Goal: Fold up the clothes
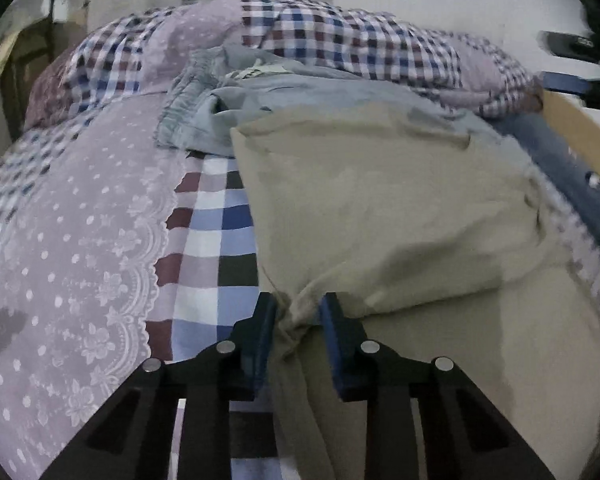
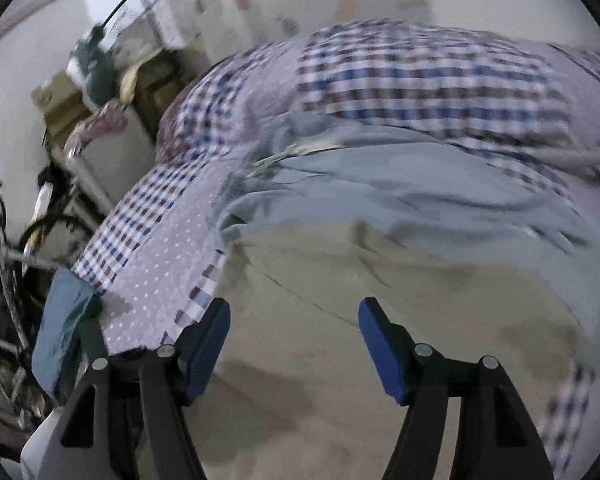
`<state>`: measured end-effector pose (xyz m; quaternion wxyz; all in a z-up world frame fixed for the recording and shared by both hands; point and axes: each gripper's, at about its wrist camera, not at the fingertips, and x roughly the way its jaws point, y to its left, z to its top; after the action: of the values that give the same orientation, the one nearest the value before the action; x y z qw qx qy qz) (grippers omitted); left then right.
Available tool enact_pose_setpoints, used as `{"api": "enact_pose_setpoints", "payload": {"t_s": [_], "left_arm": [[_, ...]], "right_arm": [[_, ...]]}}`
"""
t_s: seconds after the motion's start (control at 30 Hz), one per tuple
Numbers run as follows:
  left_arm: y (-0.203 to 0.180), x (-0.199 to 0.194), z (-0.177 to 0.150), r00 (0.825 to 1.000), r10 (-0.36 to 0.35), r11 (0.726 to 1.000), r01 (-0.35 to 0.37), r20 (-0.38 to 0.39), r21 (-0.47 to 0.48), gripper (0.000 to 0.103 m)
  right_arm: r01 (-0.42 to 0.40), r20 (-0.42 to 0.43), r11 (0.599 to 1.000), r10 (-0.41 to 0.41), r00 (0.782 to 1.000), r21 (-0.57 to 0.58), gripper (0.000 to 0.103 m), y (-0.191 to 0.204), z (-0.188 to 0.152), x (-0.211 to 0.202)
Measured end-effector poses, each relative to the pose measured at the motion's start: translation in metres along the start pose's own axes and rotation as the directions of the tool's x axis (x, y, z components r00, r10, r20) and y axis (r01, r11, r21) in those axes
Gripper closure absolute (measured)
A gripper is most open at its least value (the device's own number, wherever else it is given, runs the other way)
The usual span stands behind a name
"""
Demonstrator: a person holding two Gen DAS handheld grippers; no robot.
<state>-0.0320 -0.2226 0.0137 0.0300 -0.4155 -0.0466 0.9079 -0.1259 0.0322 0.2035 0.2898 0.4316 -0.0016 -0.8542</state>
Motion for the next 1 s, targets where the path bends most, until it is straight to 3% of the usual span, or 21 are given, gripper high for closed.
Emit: {"api": "enact_pose_setpoints", "payload": {"t_s": [0.03,0.1,0.27,0.37,0.43,0.57,0.73,0.83,0.93,0.97,1.0], "left_arm": [[-0.003,0.001,0.0,1.0,0.012,1.0,-0.012,0.001,0.015,0.088],[0.004,0.001,0.0,1.0,0.006,1.0,-0.005,0.015,-0.019,0.095],[0.037,-0.019,0.003,0.993,0.001,0.976,0.025,0.118,-0.216,0.098],[0.051,-0.007,-0.002,0.998,0.028,0.96,-0.012,0.054,-0.279,0.099],[0.054,-0.002,-0.007,0.999,-0.01,0.959,0.022,0.045,-0.282,0.099],[0.056,-0.004,-0.008,0.998,-0.056,0.961,0.065,0.041,-0.27,0.098],[0.052,0.0,-0.007,0.998,-0.049,0.967,0.055,0.031,-0.247,0.094],[0.047,0.002,-0.006,0.999,-0.042,0.973,0.046,0.022,-0.225,0.085],[0.042,0.003,-0.005,0.999,-0.039,0.978,0.042,0.02,-0.203,0.085],[0.041,0.003,-0.005,0.999,-0.042,0.979,0.045,0.023,-0.198,0.085],[0.04,0.003,-0.005,0.999,-0.045,0.98,0.049,0.025,-0.193,0.085]], "right_arm": [[0.015,0.009,0.999,-0.015,1.0,0.029,0.032,-0.011,-0.011,-0.016],[0.055,0.021,0.994,-0.057,0.998,0.099,0.031,-0.036,-0.039,-0.048],[0.125,0.04,0.961,-0.139,0.99,0.246,0.031,-0.088,-0.109,-0.113],[0.167,0.04,0.935,-0.189,0.981,0.314,0.031,-0.12,-0.143,-0.135],[0.194,0.024,0.918,-0.215,0.976,0.347,0.031,-0.138,-0.157,-0.136],[0.226,0.006,0.916,-0.241,0.97,0.332,0.031,-0.158,-0.163,-0.112],[0.201,-0.027,0.943,-0.201,0.979,0.266,0.031,-0.173,-0.14,-0.04],[0.262,-0.107,0.944,-0.245,0.964,0.2,0.031,-0.179,-0.132,0.008],[0.31,-0.167,0.941,-0.286,0.943,0.135,0.033,-0.181,-0.129,0.042],[0.309,-0.178,0.943,-0.285,0.942,0.123,0.039,-0.18,-0.13,0.047],[0.306,-0.189,0.946,-0.283,0.94,0.108,0.063,-0.179,-0.13,0.052]]}}
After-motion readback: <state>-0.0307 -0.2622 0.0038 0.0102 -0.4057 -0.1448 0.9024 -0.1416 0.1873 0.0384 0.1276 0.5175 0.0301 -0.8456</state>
